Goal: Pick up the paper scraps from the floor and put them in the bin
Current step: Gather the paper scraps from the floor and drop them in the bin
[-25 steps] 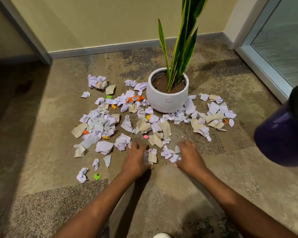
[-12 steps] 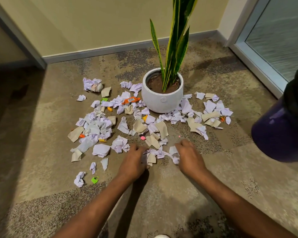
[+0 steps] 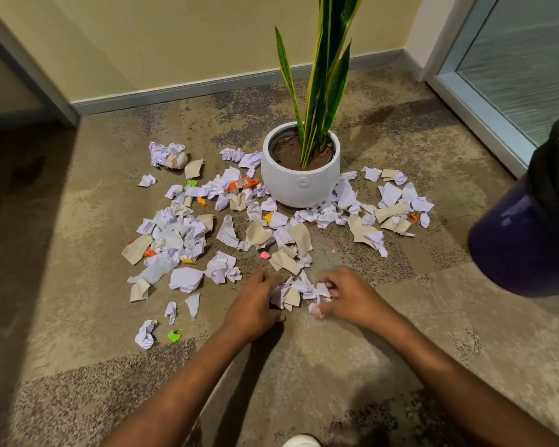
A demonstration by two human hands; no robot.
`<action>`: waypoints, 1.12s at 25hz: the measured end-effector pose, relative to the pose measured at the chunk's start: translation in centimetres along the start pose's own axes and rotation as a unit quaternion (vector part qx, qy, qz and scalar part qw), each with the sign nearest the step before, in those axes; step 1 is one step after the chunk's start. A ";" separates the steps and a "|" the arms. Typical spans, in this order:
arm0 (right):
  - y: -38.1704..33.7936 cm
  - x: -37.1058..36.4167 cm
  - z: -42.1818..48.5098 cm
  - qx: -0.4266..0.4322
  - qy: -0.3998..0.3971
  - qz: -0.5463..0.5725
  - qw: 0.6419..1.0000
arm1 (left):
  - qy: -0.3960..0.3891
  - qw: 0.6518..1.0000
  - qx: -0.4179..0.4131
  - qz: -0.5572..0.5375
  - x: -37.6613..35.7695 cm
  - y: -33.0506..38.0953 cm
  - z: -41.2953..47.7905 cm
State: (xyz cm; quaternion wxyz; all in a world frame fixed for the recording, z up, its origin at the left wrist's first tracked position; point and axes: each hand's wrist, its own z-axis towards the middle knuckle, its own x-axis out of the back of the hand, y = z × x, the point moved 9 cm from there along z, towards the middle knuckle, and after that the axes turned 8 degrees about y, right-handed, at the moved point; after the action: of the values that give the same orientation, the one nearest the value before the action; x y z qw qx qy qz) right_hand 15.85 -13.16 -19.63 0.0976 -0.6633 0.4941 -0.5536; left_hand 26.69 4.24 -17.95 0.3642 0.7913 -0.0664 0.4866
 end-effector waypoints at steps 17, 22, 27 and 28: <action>-0.6 -2.3 0.3 -0.076 0.064 0.169 0.981 | 0.024 0.981 0.047 -0.188 -0.3 2.5 0.5; -0.6 2.4 -1.7 -0.107 0.087 0.291 0.947 | -0.067 0.934 0.113 -0.331 -0.7 5.8 0.7; -1.7 12.1 -3.8 -0.088 0.164 0.355 0.916 | -0.111 0.932 0.034 -0.344 2.7 15.4 3.3; -2.2 14.5 -4.4 -0.074 0.189 0.362 0.910 | -0.116 0.929 0.013 -0.351 3.6 17.8 3.7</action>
State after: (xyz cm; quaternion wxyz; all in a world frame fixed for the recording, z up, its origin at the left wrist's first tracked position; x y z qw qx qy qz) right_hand 11.91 -21.34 -7.28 0.1472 -0.3270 0.7491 -0.5570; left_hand 23.10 -10.18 -6.84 0.4911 0.8197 0.1801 0.2336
